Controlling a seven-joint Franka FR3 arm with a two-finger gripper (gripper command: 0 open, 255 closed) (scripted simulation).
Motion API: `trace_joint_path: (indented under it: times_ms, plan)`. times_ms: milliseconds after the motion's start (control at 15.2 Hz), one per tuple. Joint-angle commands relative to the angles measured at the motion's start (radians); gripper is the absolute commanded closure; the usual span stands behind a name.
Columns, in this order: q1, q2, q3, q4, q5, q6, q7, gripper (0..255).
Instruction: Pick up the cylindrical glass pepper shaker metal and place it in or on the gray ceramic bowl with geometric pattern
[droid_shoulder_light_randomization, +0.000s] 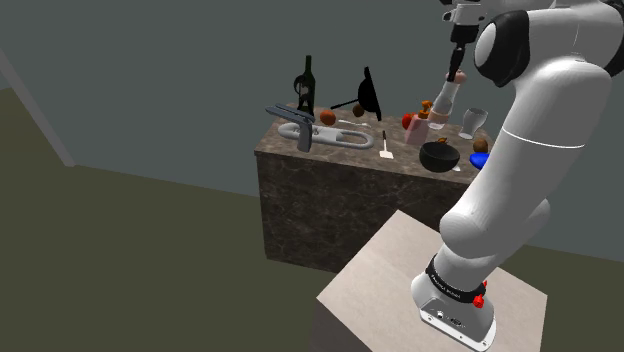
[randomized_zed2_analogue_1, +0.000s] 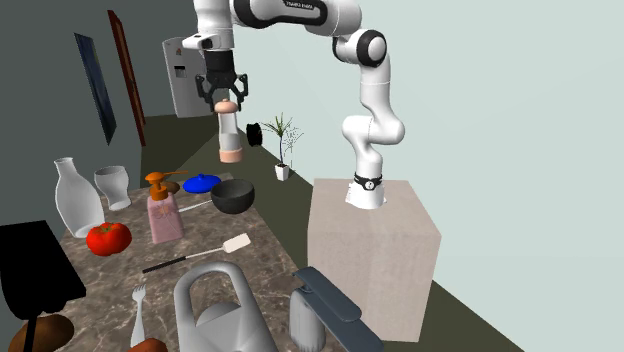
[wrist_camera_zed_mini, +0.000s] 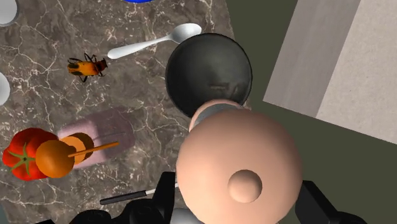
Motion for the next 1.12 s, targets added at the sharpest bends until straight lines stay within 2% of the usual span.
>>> trace_joint_path:
  times_ms: [0,198,1056]
  plan:
    - [-0.027,0.004,-0.019,0.016,0.003,-0.01,-0.047,255]
    - [-0.072,0.023,-0.049,0.052,0.017,-0.027,-0.12,255]
    - [-0.048,-0.032,-0.039,-0.183,-0.018,0.163,-0.085,255]
